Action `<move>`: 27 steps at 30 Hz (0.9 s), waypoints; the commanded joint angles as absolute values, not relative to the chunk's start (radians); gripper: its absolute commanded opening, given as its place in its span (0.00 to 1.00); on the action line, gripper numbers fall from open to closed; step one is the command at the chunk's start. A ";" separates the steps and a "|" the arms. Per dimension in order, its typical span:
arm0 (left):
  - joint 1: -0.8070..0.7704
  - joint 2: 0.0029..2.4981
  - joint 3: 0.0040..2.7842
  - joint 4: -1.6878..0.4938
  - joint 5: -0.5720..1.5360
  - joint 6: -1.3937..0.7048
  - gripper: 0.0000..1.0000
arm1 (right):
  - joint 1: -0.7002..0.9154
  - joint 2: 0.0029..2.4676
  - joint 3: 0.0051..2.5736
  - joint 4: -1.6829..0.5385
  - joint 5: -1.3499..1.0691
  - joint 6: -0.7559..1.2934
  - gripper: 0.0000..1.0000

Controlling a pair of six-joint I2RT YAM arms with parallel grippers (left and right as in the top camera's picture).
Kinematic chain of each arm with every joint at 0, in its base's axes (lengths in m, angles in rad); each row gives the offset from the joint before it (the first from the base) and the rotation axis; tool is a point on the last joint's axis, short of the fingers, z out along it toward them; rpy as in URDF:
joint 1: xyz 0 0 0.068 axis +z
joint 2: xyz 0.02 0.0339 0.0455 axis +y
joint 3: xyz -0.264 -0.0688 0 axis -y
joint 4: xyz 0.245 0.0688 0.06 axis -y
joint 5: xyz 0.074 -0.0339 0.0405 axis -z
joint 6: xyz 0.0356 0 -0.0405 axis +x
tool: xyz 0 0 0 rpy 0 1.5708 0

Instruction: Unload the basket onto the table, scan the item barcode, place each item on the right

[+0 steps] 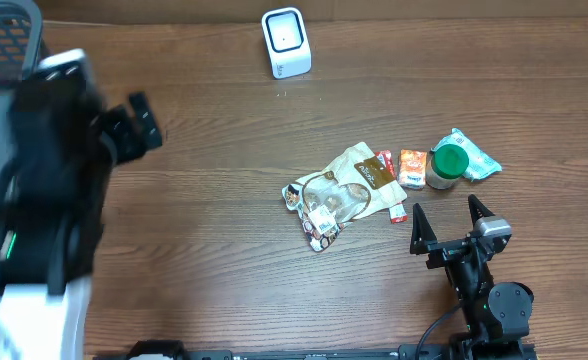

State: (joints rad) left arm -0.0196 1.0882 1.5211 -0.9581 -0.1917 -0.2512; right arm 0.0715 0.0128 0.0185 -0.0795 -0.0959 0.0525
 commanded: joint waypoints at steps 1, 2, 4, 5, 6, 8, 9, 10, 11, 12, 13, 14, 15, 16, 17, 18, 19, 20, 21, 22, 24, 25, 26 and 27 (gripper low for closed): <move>-0.020 0.969 1.533 -0.967 -0.191 -0.239 1.00 | 0.066 0.003 0.008 -0.077 -0.083 0.060 1.00; -0.020 0.925 1.533 -0.971 -0.191 -0.239 1.00 | 0.066 0.003 0.008 -0.077 -0.083 0.060 1.00; -0.020 0.883 1.533 -0.972 -0.191 -0.239 1.00 | 0.066 0.003 0.008 -0.077 -0.083 0.060 1.00; -0.020 0.859 1.533 -0.971 -0.191 -0.239 1.00 | 0.066 0.003 0.008 -0.077 -0.083 0.060 1.00; -0.020 0.845 1.533 -0.971 -0.191 -0.239 1.00 | 0.066 0.003 0.008 -0.077 -0.083 0.060 1.00; -0.021 0.829 1.532 -0.973 -0.191 -0.239 1.00 | 0.066 0.003 0.008 -0.077 -0.083 0.060 1.00; -0.021 0.816 1.527 -0.972 -0.191 -0.239 0.99 | 0.066 0.003 0.008 -0.077 -0.083 0.060 1.00; -0.021 0.802 1.520 -0.973 -0.190 -0.239 1.00 | 0.066 0.003 0.008 -0.077 -0.083 0.060 1.00; -0.021 0.785 1.507 -0.972 -0.191 -0.239 1.00 | 0.066 0.003 0.008 -0.077 -0.083 0.060 1.00; -0.021 0.767 1.491 -0.972 -0.191 -0.239 1.00 | 0.066 0.003 0.008 -0.077 -0.083 0.060 1.00; -0.021 0.746 1.470 -0.972 -0.191 -0.239 0.99 | 0.066 0.003 0.008 -0.077 -0.083 0.060 1.00; -0.021 0.722 1.443 -0.974 -0.191 -0.239 1.00 | 0.066 0.003 0.008 -0.077 -0.083 0.060 1.00; -0.021 0.694 1.410 -0.976 -0.191 -0.239 1.00 | 0.066 0.003 0.008 -0.077 -0.083 0.060 1.00; -0.021 0.665 1.373 -0.975 -0.191 -0.239 1.00 | 0.066 0.003 0.008 -0.077 -0.083 0.060 1.00; -0.021 0.637 1.336 -0.976 -0.191 -0.239 1.00 | 0.066 0.003 0.008 -0.077 -0.083 0.060 1.00; -0.021 0.603 1.289 -0.976 -0.191 -0.239 1.00 | 0.066 0.003 0.008 -0.077 -0.083 0.060 1.00; -0.021 0.565 1.236 -0.973 -0.191 -0.239 1.00 | 0.066 0.003 0.008 -0.077 -0.083 0.060 1.00; -0.021 0.537 1.197 -0.971 -0.191 -0.239 1.00 | 0.066 0.003 0.008 -0.077 -0.083 0.060 1.00; -0.021 0.501 1.148 -0.966 -0.191 -0.239 1.00 | 0.066 0.003 0.008 -0.077 -0.083 0.060 1.00; -0.021 0.468 1.103 -0.956 -0.191 -0.239 0.99 | 0.066 0.003 0.008 -0.077 -0.083 0.060 1.00; -0.021 0.400 1.011 -0.897 -0.190 -0.239 1.00 | 0.066 0.003 0.008 -0.077 -0.083 0.060 1.00; -0.021 0.369 0.970 -0.855 -0.189 -0.241 1.00 | 0.066 0.003 0.008 -0.077 -0.083 0.060 1.00; -0.021 0.340 0.932 -0.810 -0.182 -0.240 1.00 | 0.066 0.003 0.008 -0.077 -0.083 0.060 1.00; -0.020 0.312 0.894 -0.759 -0.172 -0.242 1.00 | 0.066 0.003 0.008 -0.077 -0.083 0.060 1.00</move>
State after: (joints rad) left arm -0.0196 0.3840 0.9741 -0.8360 -0.1913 -0.2508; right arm 0.0715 0.0128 0.0185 -0.0795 -0.0959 0.0525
